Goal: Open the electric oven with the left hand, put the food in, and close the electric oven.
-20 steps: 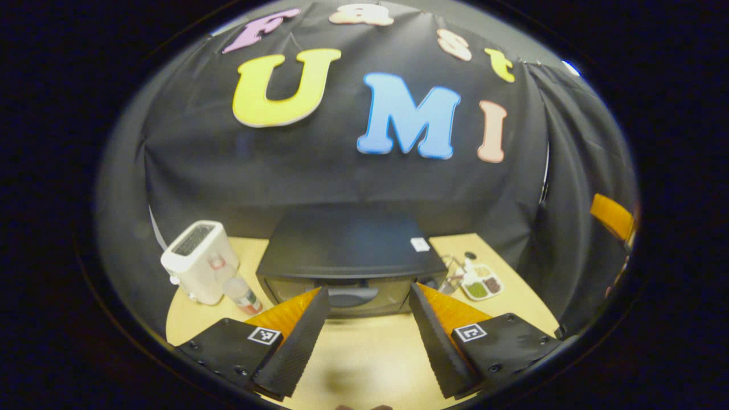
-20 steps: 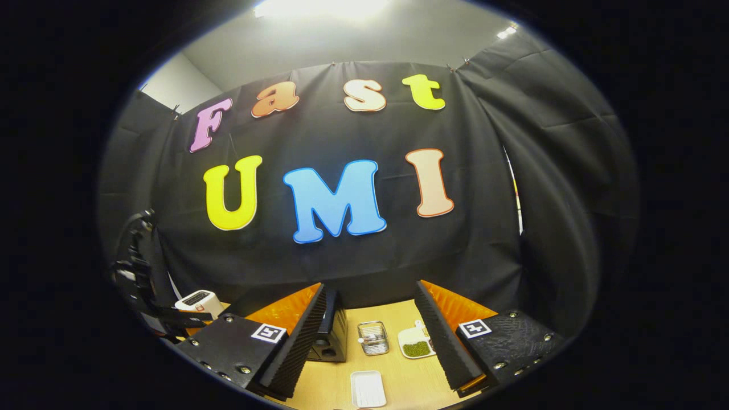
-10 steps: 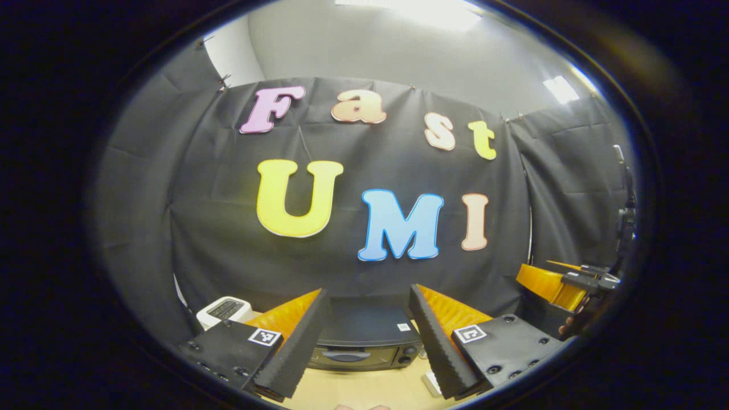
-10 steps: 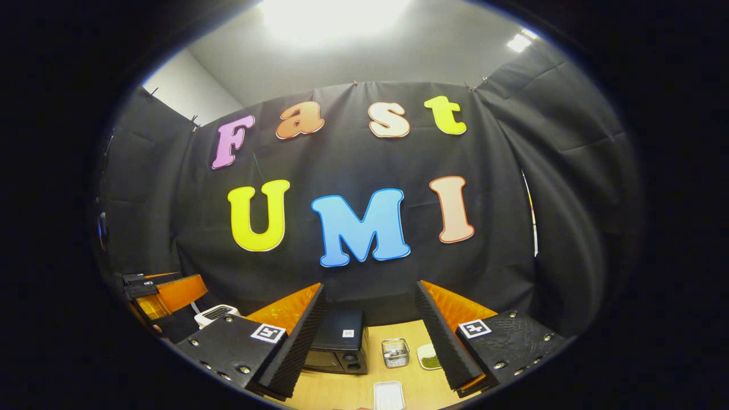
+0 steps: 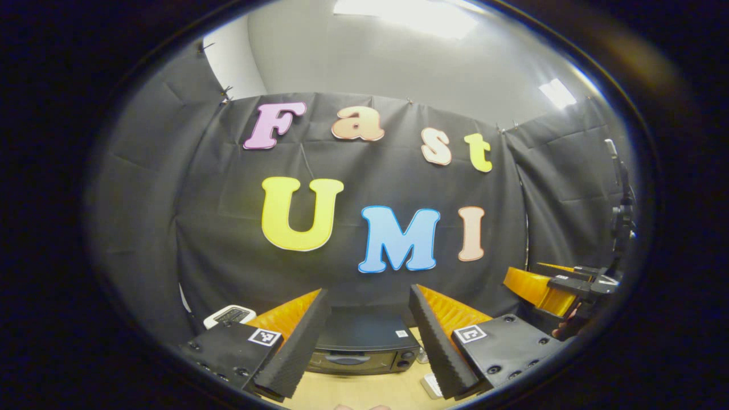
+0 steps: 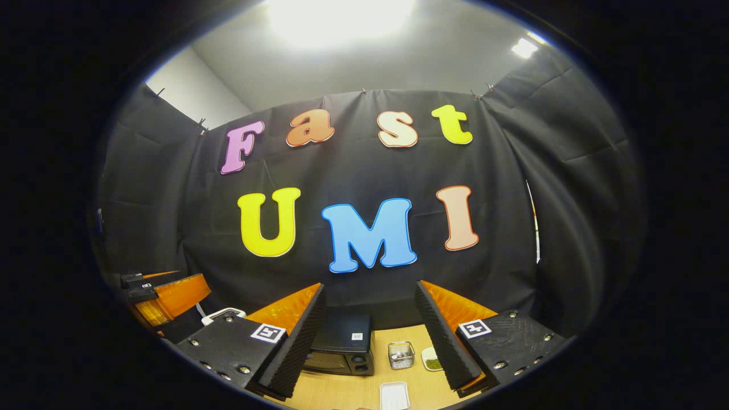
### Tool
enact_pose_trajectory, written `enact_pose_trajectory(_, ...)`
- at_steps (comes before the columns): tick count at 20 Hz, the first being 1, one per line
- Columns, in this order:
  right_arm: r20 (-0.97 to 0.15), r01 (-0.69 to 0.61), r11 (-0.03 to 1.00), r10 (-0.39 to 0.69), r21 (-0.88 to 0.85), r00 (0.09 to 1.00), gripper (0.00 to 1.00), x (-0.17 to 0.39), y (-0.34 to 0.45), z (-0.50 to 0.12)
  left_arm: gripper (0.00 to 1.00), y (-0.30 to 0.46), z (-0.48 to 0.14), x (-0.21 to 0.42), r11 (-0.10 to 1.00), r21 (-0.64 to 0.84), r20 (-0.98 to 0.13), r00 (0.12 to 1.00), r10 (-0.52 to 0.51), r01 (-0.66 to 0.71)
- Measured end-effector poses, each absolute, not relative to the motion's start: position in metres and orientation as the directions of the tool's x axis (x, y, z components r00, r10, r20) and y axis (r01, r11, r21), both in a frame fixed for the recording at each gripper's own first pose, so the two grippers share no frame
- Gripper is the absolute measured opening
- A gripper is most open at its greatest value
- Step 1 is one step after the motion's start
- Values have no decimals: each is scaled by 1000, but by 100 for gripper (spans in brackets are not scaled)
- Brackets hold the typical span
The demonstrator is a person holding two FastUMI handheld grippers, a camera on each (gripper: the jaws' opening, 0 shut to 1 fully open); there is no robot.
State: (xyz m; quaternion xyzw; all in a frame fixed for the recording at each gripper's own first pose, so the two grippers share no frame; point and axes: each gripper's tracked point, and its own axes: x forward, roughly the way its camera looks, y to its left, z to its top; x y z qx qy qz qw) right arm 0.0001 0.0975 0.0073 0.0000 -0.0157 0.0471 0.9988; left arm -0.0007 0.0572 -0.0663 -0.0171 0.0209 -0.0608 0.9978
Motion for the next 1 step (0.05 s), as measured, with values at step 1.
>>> enact_pose_trajectory(1,35,-99,995,99,-1,994,95,0,101,8,98,57,-69,-1,992,-36,-43,991,-123,122)
